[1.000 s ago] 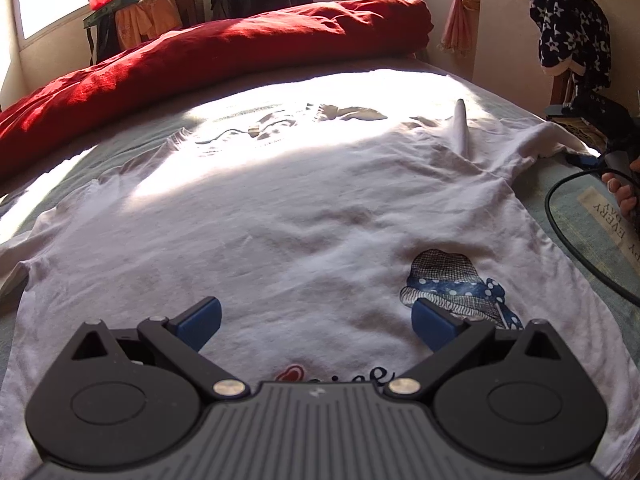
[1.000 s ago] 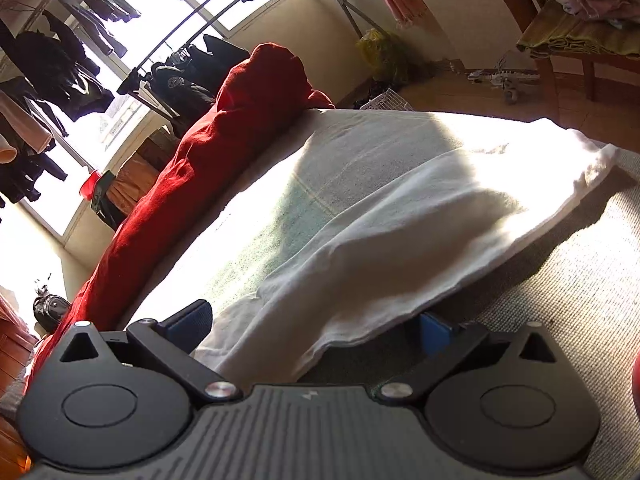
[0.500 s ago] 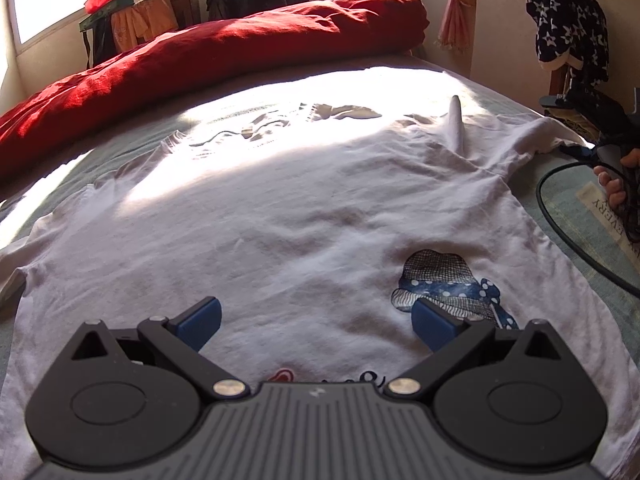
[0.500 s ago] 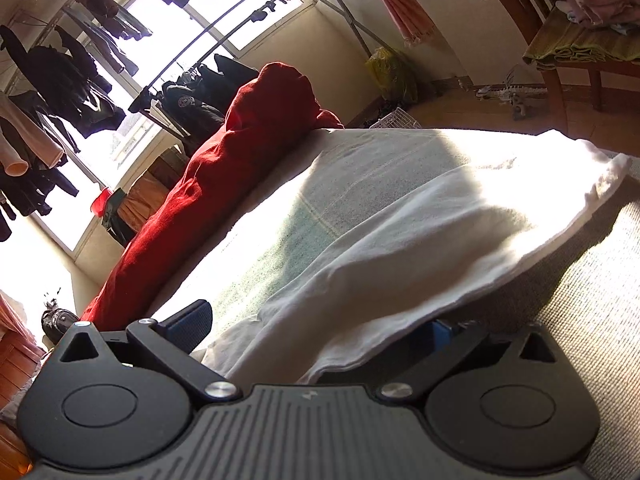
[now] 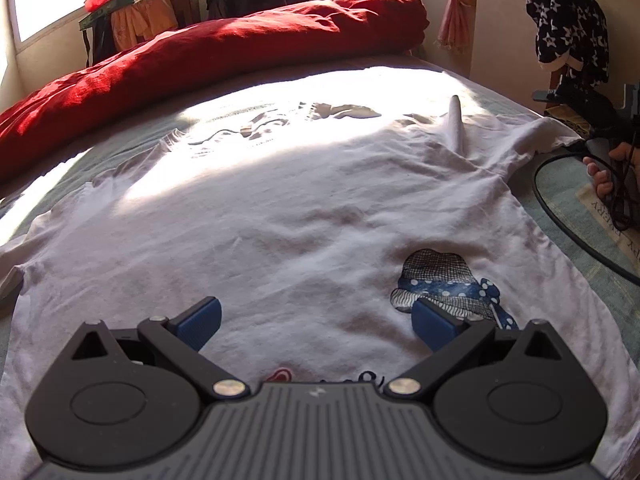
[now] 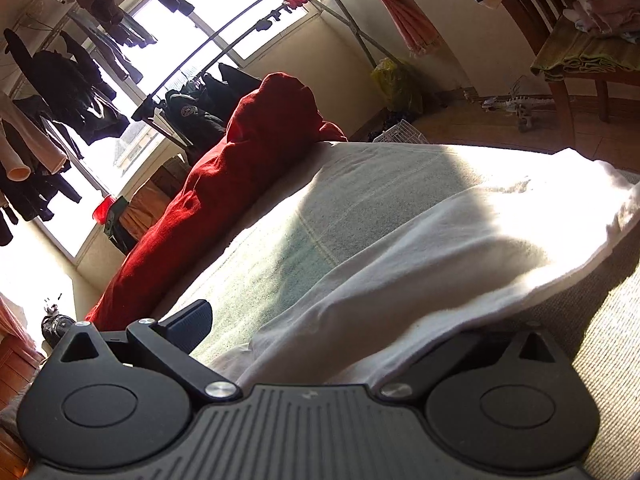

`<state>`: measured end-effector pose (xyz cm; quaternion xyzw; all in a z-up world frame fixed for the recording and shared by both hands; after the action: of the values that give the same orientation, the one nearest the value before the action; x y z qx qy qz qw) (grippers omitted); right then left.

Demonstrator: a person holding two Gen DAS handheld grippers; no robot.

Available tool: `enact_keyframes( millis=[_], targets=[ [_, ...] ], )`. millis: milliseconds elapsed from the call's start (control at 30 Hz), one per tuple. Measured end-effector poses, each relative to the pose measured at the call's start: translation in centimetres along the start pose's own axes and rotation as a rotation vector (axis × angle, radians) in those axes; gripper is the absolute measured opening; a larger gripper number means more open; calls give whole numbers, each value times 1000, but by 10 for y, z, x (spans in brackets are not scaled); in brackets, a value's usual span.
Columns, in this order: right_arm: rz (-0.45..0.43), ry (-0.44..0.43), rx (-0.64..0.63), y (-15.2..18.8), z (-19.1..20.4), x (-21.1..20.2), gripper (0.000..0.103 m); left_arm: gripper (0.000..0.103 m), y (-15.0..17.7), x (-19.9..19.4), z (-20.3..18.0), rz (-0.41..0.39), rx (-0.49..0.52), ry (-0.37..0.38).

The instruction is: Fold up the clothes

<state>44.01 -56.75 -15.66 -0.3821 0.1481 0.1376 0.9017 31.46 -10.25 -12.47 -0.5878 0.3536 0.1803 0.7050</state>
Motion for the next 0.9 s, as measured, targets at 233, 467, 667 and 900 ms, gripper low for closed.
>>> enact_keyframes(
  millis=[233,467,667,900],
  targets=[
    [-117,-74,99,-12,-5,-28,103,101,1,-5,7,-6,-16,-2],
    [-202,-24,146,-37,-13,-65,103,101,1,-12,11,-21,-30,4],
    [-248,42,217,-47,-38,-88,103,101,1,-17,14,-29,-39,4],
    [-155,63,374,-28,-59,-70,103,101,4,-15,13,-20,-31,2]
  ],
)
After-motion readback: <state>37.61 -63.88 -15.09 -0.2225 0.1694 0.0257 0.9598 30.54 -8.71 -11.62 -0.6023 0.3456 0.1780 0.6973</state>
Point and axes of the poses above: each gripper's, at about its wrist camera, not at the fingertips, and x roughly the way its jaws point, z to its left, y to its underside, the point moved 6 cm from there along x, roughly the way its jaws point
